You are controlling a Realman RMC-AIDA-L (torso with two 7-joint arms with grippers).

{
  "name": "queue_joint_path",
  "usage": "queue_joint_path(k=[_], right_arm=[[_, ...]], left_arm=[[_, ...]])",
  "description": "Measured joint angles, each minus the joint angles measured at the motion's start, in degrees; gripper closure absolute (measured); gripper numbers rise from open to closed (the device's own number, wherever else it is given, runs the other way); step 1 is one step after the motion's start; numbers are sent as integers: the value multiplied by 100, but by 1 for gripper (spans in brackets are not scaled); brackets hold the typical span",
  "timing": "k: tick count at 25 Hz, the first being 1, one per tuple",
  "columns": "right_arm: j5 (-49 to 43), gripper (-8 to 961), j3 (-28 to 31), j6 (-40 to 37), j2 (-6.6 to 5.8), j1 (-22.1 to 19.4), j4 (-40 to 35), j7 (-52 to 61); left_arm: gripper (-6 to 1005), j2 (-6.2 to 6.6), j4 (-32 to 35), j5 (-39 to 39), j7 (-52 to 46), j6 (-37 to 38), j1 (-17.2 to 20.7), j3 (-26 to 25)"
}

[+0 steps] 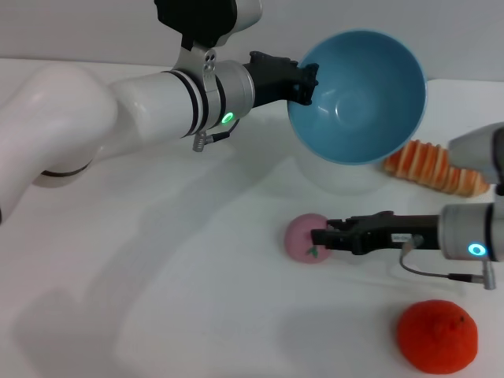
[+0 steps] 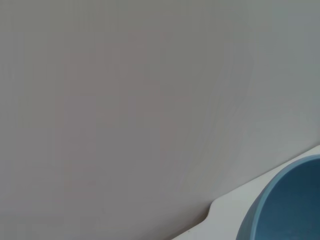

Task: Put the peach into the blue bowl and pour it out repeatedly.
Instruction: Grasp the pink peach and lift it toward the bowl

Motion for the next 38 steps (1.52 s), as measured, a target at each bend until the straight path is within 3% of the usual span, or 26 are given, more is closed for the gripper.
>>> queue_joint_path(k=[5, 9, 19, 25, 31, 34, 38], right_arm=[[29, 425, -24, 785, 35, 470, 634, -174], [540, 245, 25, 949, 43, 608, 970, -779], [716, 244, -29, 905, -5, 528, 997, -862], [702, 411, -57, 918, -6, 511, 986, -862], [702, 657, -59, 791, -17, 442, 867, -861], [708, 828, -58, 469, -35, 275, 613, -858], [673, 838, -82, -507, -63, -191, -396, -355]], left_arm=[[1000, 0, -30, 4, -8, -47, -2, 9], [1000, 0, -26, 7, -10, -51, 8, 20], [1001, 7, -30, 0, -12, -49, 9, 27], [1000, 9, -35, -3, -12, -48, 6, 57], [1001, 9, -58, -3, -11, -47, 38, 66], [1001, 9, -111, 6, -11, -31, 51, 68], [1001, 36, -139, 54, -11, 34, 62, 74]])
